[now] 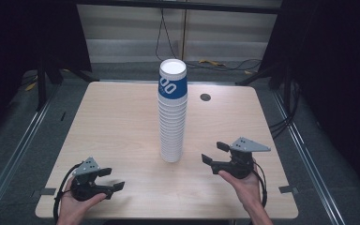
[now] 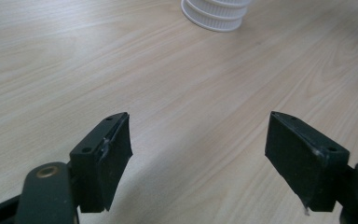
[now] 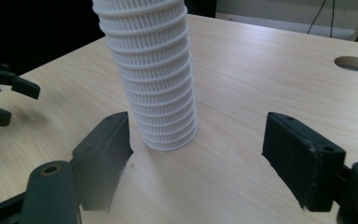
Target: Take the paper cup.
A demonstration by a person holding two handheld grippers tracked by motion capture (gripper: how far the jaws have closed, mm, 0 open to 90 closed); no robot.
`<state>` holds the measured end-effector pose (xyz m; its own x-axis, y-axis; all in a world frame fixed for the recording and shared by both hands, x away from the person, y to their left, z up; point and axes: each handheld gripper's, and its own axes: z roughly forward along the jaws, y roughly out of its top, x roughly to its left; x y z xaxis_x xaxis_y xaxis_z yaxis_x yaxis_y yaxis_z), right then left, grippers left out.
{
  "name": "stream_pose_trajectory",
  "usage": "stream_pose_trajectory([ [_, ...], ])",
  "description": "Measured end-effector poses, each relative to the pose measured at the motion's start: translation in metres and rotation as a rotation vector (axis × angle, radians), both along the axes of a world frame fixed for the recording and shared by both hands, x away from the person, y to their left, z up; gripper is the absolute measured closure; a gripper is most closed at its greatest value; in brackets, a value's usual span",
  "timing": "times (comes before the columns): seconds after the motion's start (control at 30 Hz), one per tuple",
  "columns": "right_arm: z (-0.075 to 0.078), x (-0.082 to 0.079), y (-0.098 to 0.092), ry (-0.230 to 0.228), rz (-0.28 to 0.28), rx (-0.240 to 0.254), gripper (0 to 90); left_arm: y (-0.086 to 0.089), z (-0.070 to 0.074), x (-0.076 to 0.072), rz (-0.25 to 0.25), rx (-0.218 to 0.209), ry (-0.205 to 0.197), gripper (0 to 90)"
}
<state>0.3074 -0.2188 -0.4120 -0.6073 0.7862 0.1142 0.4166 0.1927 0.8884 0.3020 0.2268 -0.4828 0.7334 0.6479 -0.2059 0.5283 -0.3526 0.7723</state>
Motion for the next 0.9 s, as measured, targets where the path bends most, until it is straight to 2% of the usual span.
stream_pose_trajectory([
  [0.17,0.012,0.007,0.008,0.003,0.033,0.01,22.1,-0.001,0.0,0.0,-0.009,-0.001,-0.001,22.6],
  [0.43,0.035,0.017,0.017,-0.025,0.07,0.023,21.6,0.0,0.0,0.0,0.001,-0.02,0.008,22.7],
  [0.47,0.044,0.02,0.021,-0.035,0.087,0.024,20.5,0.0,-0.001,0.0,0.001,-0.025,0.014,22.8],
  [0.67,0.061,0.024,0.028,-0.071,0.124,0.04,19.1,-0.001,-0.002,0.001,0.001,-0.027,0.019,23.3],
  [0.7,0.07,0.027,0.031,-0.087,0.138,0.039,18.9,-0.001,-0.002,0.001,0.002,-0.022,0.017,23.5],
  [0.77,0.072,0.027,0.031,-0.092,0.14,0.036,18.9,0.0,-0.003,0.003,0.002,-0.025,0.025,23.5],
  [0.9,0.091,0.031,0.034,-0.119,0.153,0.046,18.6,0.002,-0.003,0.003,0.006,-0.024,0.028,23.9],
])
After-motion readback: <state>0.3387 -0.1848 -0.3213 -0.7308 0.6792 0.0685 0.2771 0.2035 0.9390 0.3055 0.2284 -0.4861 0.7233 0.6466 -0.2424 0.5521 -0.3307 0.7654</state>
